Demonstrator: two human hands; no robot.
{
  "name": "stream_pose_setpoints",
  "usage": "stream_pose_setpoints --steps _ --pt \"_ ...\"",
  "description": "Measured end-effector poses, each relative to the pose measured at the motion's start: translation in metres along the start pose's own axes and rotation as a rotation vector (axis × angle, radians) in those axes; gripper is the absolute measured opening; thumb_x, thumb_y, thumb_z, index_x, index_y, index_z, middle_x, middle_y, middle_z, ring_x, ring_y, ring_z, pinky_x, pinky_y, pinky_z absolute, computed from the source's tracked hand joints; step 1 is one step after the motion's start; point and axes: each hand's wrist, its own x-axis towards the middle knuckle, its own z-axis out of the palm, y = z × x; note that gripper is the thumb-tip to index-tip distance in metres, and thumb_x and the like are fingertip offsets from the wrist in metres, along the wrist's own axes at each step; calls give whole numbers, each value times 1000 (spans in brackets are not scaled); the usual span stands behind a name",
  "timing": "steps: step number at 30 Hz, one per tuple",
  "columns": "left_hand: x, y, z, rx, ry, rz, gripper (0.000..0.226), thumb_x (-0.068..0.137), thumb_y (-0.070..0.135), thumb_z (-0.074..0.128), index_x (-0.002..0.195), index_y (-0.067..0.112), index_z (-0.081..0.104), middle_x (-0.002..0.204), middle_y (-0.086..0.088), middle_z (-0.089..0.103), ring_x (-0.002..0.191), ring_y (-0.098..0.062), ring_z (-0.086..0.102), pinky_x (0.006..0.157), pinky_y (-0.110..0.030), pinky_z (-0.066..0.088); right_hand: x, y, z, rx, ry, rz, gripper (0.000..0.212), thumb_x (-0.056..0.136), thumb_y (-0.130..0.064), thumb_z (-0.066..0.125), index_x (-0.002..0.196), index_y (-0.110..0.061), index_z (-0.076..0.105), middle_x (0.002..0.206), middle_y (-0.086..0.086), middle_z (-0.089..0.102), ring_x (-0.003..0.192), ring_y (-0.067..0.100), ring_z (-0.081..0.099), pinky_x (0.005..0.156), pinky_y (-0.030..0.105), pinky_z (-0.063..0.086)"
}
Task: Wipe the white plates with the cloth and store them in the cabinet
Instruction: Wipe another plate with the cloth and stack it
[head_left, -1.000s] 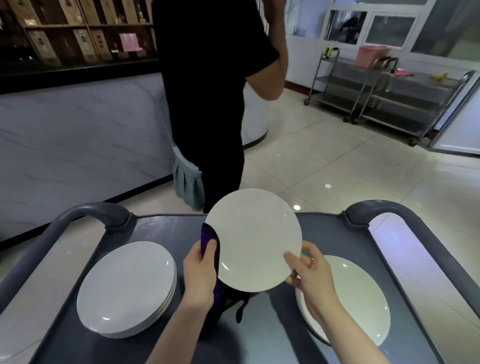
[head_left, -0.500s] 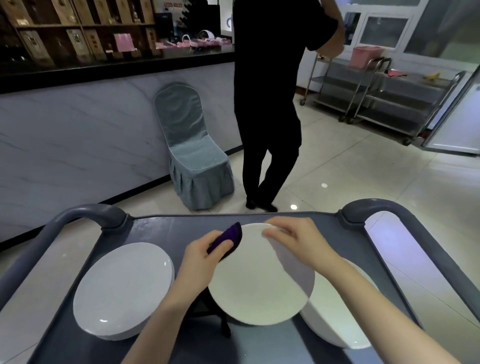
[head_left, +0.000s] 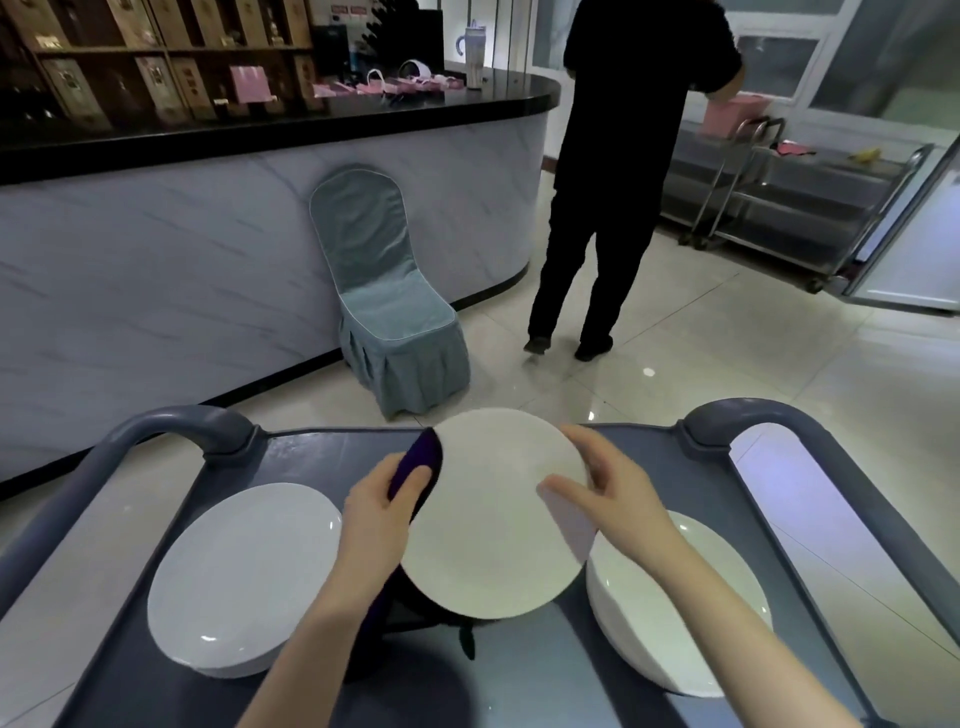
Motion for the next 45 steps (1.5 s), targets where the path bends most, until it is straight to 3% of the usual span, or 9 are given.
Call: stream_pose_setpoints --steps 7,18,23,25,27,30,35,41,45 --pt "6 12 9 184 -333 112 11 92 19 66 93 28 71 84 8 72 81 -8 66 77 -23 49 17 -16 1 -239 -244 -131 11 94 -23 65 100 -28 73 90 -19 71 87 -4 63 76 12 43" --pt "-39 -45 60 -580 319 -574 10 98 17 58 98 15 68 95 -5 73 90 -25 67 84 -40 55 -27 6 77 782 666 437 19 96 -10 57 90 -17 73 88 -3 72 82 16 65 73 28 53" --pt "-20 -47 32 -387 343 -500 18 97 15 57 85 5 67 84 -11 68 77 -26 60 74 -39 51 -46 23 70 336 369 299 27 95 -20 61 120 -30 61 107 -7 72 93 0 65 78 12 49" --pt "-12 -47 18 -283 329 -450 22 96 17 58 79 6 66 80 -14 67 73 -26 58 71 -39 50 -53 31 56 113 233 121 50 92 -25 68 136 -36 47 140 -20 54 121 -9 52 92 1 37" --pt "-4 -44 9 -217 291 -411 24 96 19 58 78 4 66 80 -17 67 72 -27 58 70 -40 49 -55 41 44 -286 118 -218 63 91 -40 69 147 -30 41 160 -15 27 146 0 25 115 12 20" --pt "4 -38 4 -138 209 -366 28 97 18 57 80 -3 64 75 -18 66 69 -25 57 66 -37 45 -50 55 36 -814 -129 -714 57 96 -51 55 147 -24 46 161 -1 30 150 22 26 123 41 19" --pt "11 -21 5 -148 82 -368 35 98 21 56 95 -13 62 82 -17 67 73 -23 59 70 -35 45 -46 51 44 -902 -157 -879 45 96 -20 50 140 -20 55 149 -1 50 137 26 48 110 43 43" --pt "0 1 18 -526 -135 -502 48 97 42 49 112 0 68 109 -24 70 103 -40 67 98 -51 50 -54 9 50 -367 -93 -401 41 104 -45 38 139 -33 56 135 -26 58 124 -4 55 98 20 48" --pt "-10 1 45 -371 -251 -312 62 88 64 48 140 31 45 131 -6 61 121 -23 59 110 -50 39 -58 -23 53 0 -5 -146 23 103 -27 48 110 -28 70 84 -36 62 80 -12 56 76 8 41"
